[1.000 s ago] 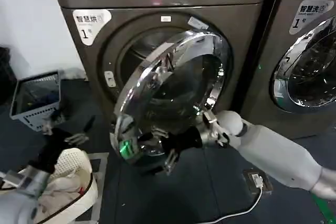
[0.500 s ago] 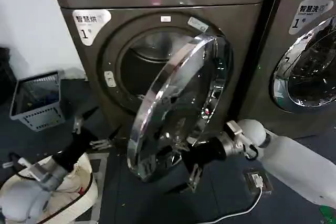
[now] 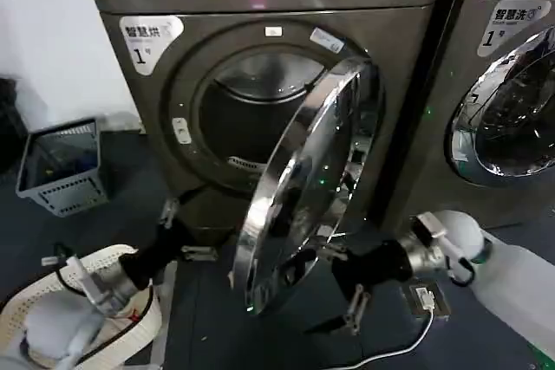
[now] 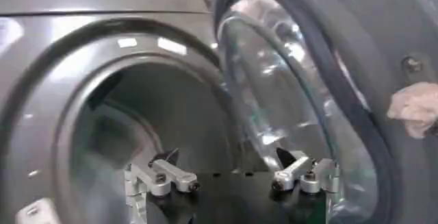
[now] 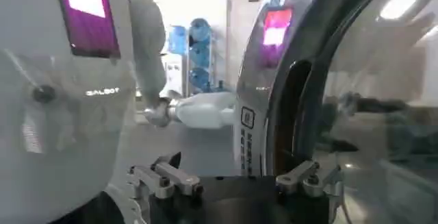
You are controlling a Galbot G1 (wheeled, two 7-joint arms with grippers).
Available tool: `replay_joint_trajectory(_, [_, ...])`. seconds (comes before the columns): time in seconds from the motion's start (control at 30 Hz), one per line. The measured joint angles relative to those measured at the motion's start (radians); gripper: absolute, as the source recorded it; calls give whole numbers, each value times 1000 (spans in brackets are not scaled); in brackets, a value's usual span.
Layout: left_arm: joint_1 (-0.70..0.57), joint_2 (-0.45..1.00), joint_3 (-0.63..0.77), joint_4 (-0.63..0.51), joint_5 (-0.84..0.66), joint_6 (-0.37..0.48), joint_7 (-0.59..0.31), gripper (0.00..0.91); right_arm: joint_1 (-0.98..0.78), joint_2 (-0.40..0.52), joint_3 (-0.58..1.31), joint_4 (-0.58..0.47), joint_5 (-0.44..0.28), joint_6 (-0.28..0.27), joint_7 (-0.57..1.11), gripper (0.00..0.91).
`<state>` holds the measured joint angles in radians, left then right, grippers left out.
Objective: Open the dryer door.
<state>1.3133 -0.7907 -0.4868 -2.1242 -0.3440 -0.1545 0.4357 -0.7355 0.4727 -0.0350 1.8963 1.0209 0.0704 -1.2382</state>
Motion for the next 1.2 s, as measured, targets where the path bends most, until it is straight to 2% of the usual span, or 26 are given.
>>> replay_joint_trajectory(0.23, [-59, 12, 91, -13, 1, 4, 3, 907, -225, -16, 260, -37, 2, 23, 28, 907])
replay_joint_trajectory(0.6, [-161, -5, 217, -10, 0, 7, 3, 907, -534, -2, 644, -181, -6, 72, 60, 907])
replay_joint_trajectory(0.7, [-180, -15, 245, -10, 2, 9, 3, 907, -592, 8, 715, -222, -30, 91, 73, 907])
replay_joint_trajectory(1.0, [-235, -50, 328, -4, 15, 20, 0, 907, -696, 55, 873, -381, -124, 196, 236, 907])
replay_joint_trajectory(1.2, [-276, -74, 387, 7, 20, 26, -3, 907, -758, 111, 960, -429, -193, 204, 409, 907])
